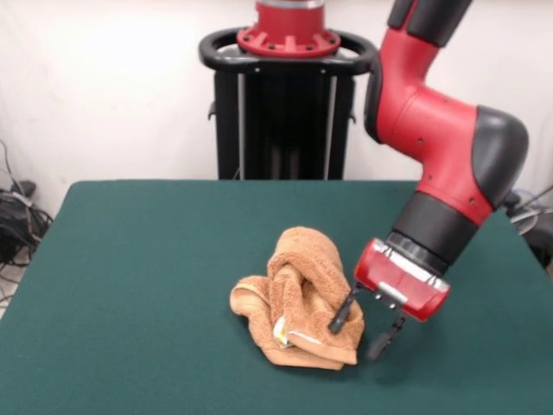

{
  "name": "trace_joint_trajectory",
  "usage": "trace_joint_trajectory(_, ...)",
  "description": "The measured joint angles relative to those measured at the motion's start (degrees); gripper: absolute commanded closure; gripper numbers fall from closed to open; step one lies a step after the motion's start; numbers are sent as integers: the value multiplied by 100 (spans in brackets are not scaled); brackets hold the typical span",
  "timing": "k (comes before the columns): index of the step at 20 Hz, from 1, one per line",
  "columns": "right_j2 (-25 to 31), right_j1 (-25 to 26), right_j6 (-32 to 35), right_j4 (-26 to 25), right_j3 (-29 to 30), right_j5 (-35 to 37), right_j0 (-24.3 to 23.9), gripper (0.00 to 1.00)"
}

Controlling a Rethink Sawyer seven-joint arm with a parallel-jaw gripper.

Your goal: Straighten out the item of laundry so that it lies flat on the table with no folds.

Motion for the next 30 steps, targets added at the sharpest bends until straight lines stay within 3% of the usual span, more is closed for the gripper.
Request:
trace_joint_trajectory(14, -1107, 278, 0, 476, -8, 1362, 1028, 0)
trace_joint_trajectory(24, -1525, 693, 1, 456, -12, 1537, 1016, 0)
trace_joint_trajectory(30, -1525, 664, 2, 112, -12, 1484, 768, 0)
